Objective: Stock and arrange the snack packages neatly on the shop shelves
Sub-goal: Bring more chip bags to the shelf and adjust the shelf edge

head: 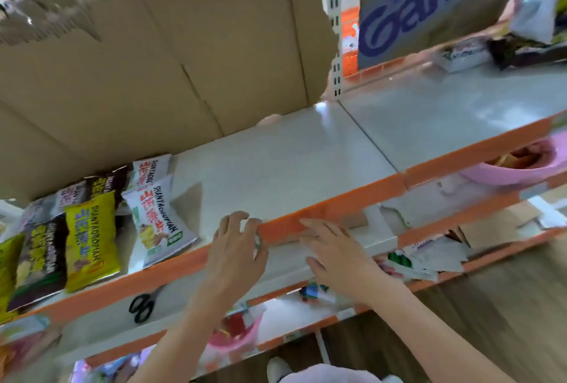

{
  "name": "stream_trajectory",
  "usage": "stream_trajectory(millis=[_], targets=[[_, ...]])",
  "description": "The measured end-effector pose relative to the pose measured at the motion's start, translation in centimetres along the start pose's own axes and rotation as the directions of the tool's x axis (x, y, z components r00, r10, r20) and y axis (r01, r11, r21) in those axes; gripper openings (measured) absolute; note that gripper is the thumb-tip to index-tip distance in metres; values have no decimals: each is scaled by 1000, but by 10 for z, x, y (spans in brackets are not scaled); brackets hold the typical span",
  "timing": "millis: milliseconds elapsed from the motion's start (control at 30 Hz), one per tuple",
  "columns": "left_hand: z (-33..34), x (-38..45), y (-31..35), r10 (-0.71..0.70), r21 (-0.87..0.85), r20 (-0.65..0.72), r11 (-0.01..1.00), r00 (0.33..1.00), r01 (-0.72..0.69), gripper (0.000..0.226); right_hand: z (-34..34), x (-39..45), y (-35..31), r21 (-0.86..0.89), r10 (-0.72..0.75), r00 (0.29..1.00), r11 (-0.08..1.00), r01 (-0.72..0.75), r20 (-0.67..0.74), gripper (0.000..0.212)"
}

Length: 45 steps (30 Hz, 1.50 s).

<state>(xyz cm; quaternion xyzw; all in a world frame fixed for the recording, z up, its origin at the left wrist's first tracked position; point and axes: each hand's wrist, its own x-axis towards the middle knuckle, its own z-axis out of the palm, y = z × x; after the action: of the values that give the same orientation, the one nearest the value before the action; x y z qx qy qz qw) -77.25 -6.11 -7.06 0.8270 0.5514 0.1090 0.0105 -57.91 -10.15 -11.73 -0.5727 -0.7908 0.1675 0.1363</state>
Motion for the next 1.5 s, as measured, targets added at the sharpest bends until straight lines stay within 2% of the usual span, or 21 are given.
stream_trajectory(millis=[133,233,333,433,600,700,833,967,1100,1167,1300,1500], targets=[[16,25,77,153,-49,-24,987,988,-154,24,-27,-46,47,-31,164,985,986,-165,-45,44],[33,40,135,286,-106,-13,952,958,-286,25,-49,-87,78,-41,292,949,954,-299,-115,45],[49,51,185,421,-182,70,897,904,-404,31,-69,-125,105,-27,397,896,912,-410,-196,46],[58,69,227,549,-235,71,821,833,-521,34,-86,-153,130,-13,482,811,857,-515,-332,45],[74,110,287,653,-303,46,730,756,-612,30,-105,-179,163,28,553,694,791,-611,-461,43],[90,143,330,699,-337,31,680,714,-651,28,-119,-192,196,13,605,640,731,-682,-474,44],[106,192,383,701,-411,-6,648,713,-641,30,-150,-196,247,13,649,588,676,-736,-482,41],[118,240,420,694,-467,-33,626,720,-625,26,-184,-175,296,-12,648,590,668,-744,-482,36],[136,285,431,623,-433,3,706,782,-561,30,-202,-141,337,25,633,595,695,-718,-495,36],[143,296,429,600,-429,26,729,799,-533,30,-204,-126,350,-3,611,630,717,-697,-479,38],[147,299,430,616,-381,34,736,787,-560,41,-209,-109,377,-14,586,689,757,-653,-427,38],[154,309,435,513,-490,38,757,858,-431,28,-236,-83,433,-81,490,801,834,-545,-343,39]])
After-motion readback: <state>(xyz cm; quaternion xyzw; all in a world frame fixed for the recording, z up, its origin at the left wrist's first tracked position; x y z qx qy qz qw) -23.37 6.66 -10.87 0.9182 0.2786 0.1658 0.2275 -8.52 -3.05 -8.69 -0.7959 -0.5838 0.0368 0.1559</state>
